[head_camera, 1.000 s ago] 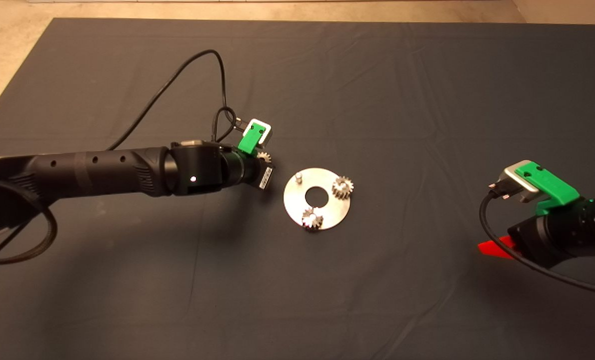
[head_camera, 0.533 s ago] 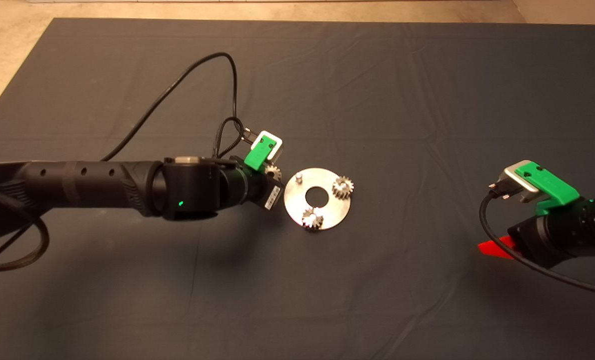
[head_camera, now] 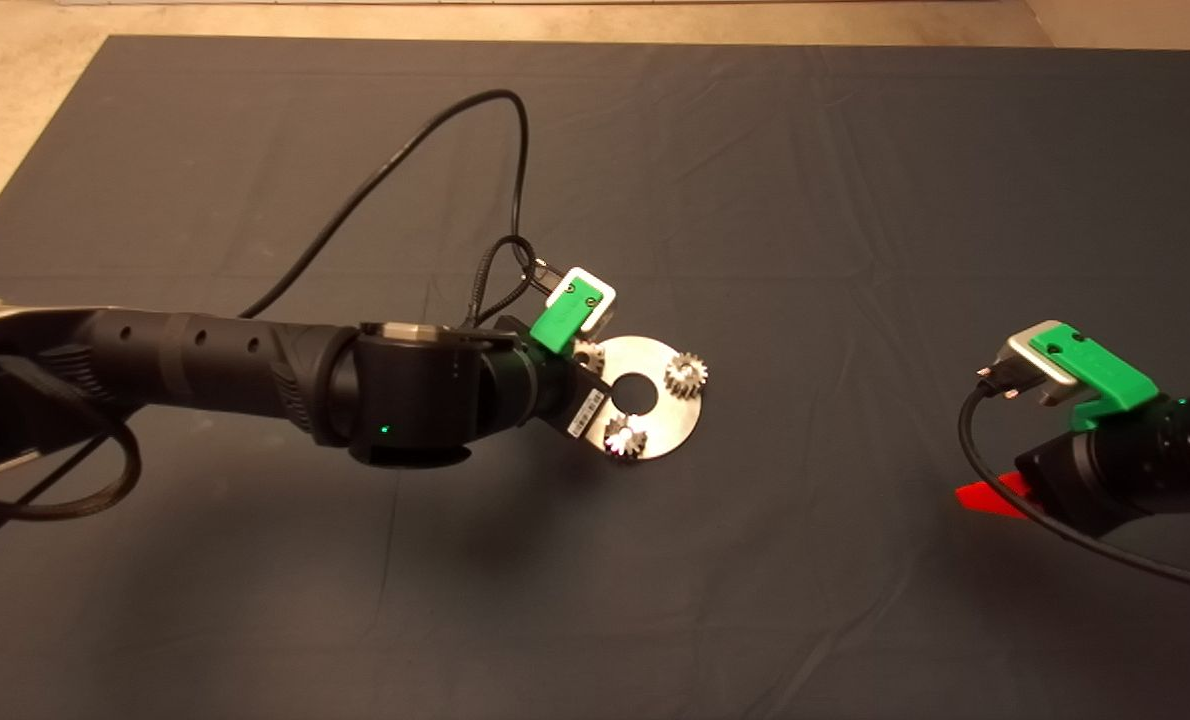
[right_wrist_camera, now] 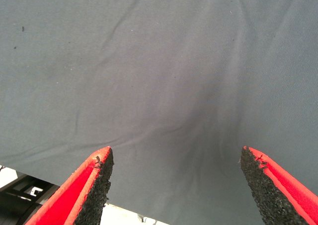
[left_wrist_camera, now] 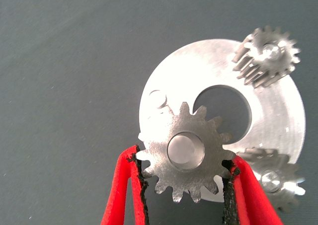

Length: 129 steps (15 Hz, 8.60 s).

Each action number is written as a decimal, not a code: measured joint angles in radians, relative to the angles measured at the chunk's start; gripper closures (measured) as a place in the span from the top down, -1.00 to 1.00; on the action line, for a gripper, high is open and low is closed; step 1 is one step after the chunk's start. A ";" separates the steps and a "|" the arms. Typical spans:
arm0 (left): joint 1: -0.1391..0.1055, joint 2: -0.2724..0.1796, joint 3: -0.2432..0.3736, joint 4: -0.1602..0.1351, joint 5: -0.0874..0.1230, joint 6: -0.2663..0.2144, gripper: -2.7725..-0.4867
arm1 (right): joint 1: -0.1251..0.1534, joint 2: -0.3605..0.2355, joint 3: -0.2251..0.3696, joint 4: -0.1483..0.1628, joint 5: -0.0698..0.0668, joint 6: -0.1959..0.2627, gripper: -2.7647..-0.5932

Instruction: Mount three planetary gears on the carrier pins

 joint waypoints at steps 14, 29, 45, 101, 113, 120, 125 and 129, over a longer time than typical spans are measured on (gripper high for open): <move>0.003 0.030 -0.114 0.000 -0.018 0.003 -0.93 | 0.000 0.000 0.000 0.001 0.000 0.000 0.19; 0.003 0.055 -0.170 0.000 -0.084 0.000 -0.94 | 0.000 0.000 0.000 0.002 0.000 0.000 0.19; 0.017 0.057 -0.170 0.005 -0.097 0.000 -0.95 | 0.000 0.000 0.000 0.002 0.000 0.000 0.19; 0.075 0.061 -0.174 0.043 -0.103 0.042 -0.71 | 0.003 0.000 0.000 0.004 0.000 0.000 0.19; 0.075 0.061 -0.177 0.042 -0.103 0.044 -0.38 | 0.003 0.000 0.000 0.005 0.000 0.000 0.19; 0.075 0.052 -0.095 0.042 0.036 0.044 -0.12 | 0.043 0.000 0.000 0.016 0.000 0.000 0.19; 0.057 -0.042 0.200 0.011 0.175 0.043 0.00 | 0.083 0.027 -0.001 0.083 -0.003 0.000 0.19; -0.028 -0.089 0.223 -0.258 0.185 -0.007 0.00 | 0.083 0.217 -0.001 0.172 -0.002 0.024 0.19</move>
